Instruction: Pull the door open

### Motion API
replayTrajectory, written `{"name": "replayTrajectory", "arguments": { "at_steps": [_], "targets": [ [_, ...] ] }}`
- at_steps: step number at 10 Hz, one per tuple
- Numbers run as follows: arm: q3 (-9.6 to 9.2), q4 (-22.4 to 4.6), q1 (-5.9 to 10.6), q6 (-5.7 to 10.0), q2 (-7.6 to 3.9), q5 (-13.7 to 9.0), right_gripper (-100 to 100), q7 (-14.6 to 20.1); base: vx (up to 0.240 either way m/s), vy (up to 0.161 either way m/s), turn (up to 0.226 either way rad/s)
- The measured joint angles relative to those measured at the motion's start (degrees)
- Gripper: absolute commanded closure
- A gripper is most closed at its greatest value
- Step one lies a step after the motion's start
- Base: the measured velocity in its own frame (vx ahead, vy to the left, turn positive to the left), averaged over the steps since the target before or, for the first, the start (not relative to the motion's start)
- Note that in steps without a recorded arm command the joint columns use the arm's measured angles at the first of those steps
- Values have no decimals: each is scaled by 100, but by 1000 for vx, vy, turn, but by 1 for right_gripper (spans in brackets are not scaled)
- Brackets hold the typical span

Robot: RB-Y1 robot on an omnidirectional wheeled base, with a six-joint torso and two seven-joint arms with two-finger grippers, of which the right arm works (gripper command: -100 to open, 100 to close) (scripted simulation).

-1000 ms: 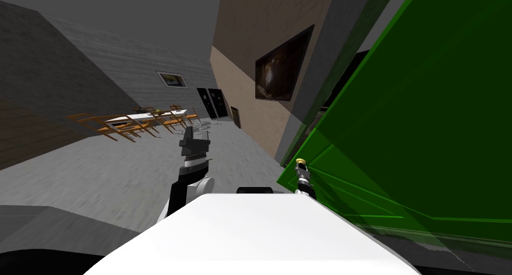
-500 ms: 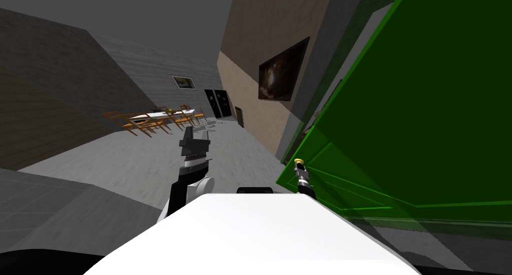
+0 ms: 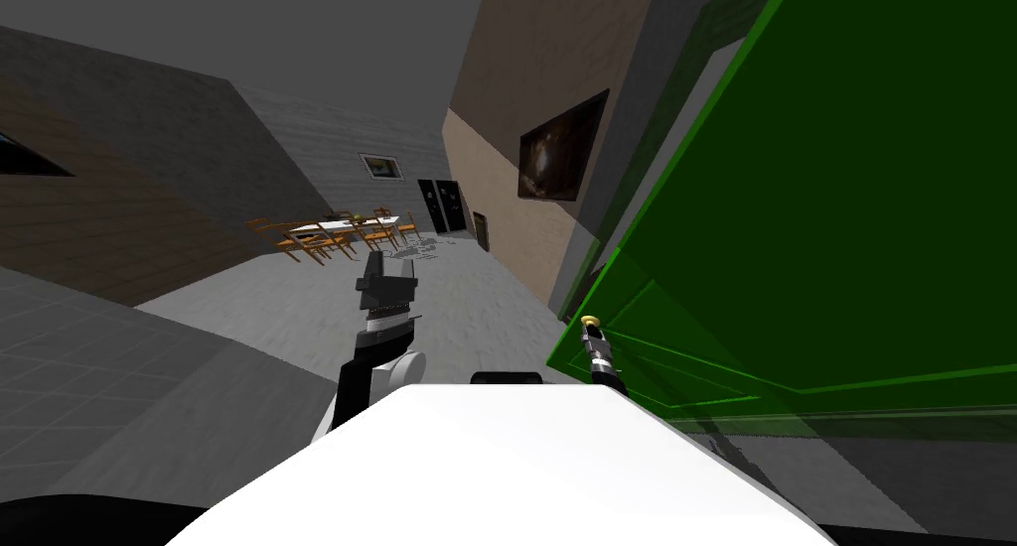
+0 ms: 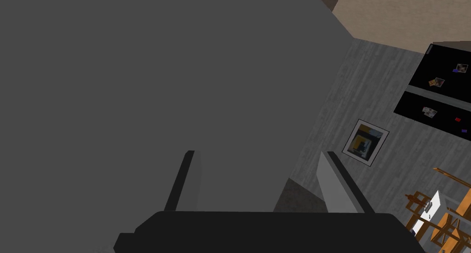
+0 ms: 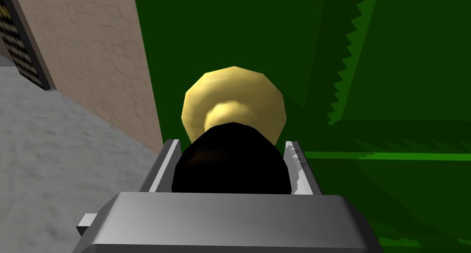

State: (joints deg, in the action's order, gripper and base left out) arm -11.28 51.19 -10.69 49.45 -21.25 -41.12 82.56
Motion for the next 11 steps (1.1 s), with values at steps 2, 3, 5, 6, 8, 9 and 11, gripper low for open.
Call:
{"name": "replayTrajectory", "arguments": {
  "at_steps": [2,3,5,6,8,9,11],
  "targets": [
    [-98,44,-34,55,-83,54,100,92,-229,-12,93],
    [-164,33,-38,100,-130,91,100,158,-206,7,82],
    [-310,51,-125,189,-229,171,100,289,-202,-5,85],
    [-383,55,-156,222,-279,207,100,358,-211,-32,89],
    [-513,128,-229,274,-367,273,100,469,-213,-18,67],
    [-570,140,-248,310,-409,307,100,519,-89,1,14],
    [-625,138,-303,338,-448,315,100,560,-157,-28,127]
  ]
}}
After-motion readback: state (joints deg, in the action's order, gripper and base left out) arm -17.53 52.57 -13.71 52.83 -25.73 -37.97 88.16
